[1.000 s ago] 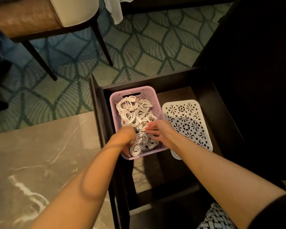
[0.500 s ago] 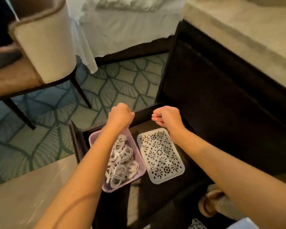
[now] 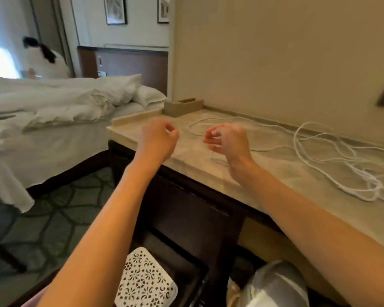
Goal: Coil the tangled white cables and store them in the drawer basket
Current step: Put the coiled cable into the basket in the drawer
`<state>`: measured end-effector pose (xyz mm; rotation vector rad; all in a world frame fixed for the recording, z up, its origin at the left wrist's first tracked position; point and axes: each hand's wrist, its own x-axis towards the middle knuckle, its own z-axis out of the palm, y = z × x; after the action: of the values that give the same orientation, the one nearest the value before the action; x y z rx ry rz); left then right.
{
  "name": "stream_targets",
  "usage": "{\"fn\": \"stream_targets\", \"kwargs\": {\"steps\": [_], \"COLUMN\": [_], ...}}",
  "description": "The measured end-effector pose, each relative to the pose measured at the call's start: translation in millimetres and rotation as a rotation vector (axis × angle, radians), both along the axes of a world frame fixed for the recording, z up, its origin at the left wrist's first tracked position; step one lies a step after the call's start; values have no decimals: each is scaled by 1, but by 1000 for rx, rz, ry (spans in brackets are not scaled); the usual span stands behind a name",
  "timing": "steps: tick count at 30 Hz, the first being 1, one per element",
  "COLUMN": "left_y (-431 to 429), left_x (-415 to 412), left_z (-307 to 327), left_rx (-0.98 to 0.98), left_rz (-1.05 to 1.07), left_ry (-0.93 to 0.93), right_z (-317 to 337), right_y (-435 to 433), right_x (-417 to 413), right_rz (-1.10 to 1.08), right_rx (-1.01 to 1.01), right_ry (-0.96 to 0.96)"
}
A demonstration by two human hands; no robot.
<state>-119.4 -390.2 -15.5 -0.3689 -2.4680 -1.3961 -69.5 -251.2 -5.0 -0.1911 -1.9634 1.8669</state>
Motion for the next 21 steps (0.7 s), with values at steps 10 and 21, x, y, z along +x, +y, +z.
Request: {"fn": "stream_targets", "kwargs": {"steps": [10,21], "left_y": [213,385], "left_x": [65,168], "left_z": [44,38], "left_rx": [-214,-406], "left_rz": [-376,-785], "left_ry": [145,186], "right_z": [34,18], "right_y": [181,344], "right_x": [97,239], "right_rz": [-316,-717], "right_rx": [-81,-76], "right_ry": [87,-90]}}
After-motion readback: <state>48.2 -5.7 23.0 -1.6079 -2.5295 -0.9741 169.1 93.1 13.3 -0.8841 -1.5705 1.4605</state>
